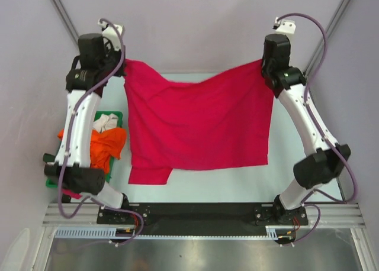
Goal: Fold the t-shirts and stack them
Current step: Flatten out the tshirt
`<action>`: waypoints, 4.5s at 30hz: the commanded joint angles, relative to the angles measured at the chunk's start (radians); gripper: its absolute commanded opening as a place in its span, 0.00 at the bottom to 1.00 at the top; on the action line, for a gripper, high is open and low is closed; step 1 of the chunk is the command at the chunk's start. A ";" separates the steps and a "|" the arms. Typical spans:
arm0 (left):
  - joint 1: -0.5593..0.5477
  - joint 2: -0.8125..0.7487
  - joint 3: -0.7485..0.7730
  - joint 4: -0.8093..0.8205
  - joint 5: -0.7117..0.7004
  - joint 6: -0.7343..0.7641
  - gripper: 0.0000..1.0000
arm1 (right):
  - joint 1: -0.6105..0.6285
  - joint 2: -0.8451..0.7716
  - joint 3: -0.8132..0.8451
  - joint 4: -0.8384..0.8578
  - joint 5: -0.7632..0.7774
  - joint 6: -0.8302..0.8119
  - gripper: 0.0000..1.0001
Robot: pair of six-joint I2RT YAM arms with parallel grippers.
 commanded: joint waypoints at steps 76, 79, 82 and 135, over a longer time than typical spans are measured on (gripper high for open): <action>-0.002 0.206 0.313 0.345 -0.002 -0.006 0.00 | -0.082 0.208 0.422 0.205 -0.153 -0.038 0.00; 0.000 0.145 0.030 0.452 0.010 -0.017 0.00 | -0.081 0.130 0.145 0.318 -0.155 -0.038 0.00; -0.002 0.111 -0.219 0.521 0.020 -0.024 0.00 | -0.081 0.077 -0.032 0.386 -0.145 -0.020 0.00; 0.003 -0.521 -0.886 -0.003 0.159 0.130 0.00 | 0.182 -0.609 -0.910 -0.229 0.126 0.373 0.00</action>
